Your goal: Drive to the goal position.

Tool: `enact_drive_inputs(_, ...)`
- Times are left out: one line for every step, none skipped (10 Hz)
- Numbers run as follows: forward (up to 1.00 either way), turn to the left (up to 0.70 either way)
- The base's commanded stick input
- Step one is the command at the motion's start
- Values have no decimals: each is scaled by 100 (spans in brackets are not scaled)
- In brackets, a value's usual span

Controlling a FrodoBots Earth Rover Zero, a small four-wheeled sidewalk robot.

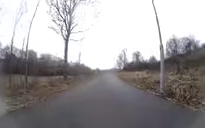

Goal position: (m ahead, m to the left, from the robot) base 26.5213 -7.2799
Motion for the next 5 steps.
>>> enact_drive_inputs(70, 0)
enact_drive_inputs(70, 0)
enact_drive_inputs(70, 0)
enact_drive_inputs(70, 0)
enact_drive_inputs(70, 0)
